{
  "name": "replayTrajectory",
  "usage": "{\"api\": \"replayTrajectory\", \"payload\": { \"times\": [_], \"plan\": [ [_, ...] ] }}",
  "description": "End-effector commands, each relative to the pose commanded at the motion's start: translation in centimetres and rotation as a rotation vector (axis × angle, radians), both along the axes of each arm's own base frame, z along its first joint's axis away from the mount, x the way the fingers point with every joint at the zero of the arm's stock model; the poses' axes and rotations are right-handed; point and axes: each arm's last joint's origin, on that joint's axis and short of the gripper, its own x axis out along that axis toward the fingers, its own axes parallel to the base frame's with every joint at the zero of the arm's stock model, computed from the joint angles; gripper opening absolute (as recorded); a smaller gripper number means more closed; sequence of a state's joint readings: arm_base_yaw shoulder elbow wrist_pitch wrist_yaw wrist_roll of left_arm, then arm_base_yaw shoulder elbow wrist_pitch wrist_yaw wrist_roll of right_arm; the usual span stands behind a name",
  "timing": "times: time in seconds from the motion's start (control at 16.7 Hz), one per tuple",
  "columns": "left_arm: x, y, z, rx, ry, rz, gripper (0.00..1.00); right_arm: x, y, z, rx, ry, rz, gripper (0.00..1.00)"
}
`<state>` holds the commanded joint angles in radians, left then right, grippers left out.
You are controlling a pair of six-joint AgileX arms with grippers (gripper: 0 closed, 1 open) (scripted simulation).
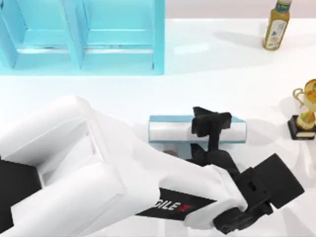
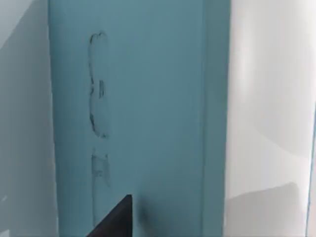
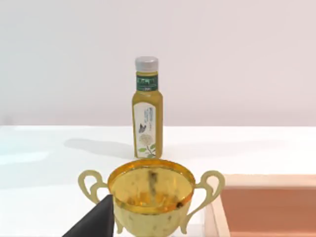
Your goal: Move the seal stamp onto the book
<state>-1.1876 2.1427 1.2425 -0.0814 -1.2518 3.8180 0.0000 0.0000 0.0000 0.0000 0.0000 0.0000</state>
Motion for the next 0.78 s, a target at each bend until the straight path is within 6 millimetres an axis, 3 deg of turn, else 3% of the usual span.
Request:
{"api": "replayTrajectory", "payload": {
  "times": [0.48, 0.78],
  "plan": [
    [-0.1, 0.0, -0.1, 0.002, 0.002, -0.001, 1.0, 0.0, 0.0, 0.0, 0.0, 0.0, 0.0, 1.0],
    [-2.0, -0.4, -0.9, 0.011, 0.02, -0.008, 1.0, 0.0, 0.0, 0.0, 0.0, 0.0, 0.0, 1.0]
  ]
}}
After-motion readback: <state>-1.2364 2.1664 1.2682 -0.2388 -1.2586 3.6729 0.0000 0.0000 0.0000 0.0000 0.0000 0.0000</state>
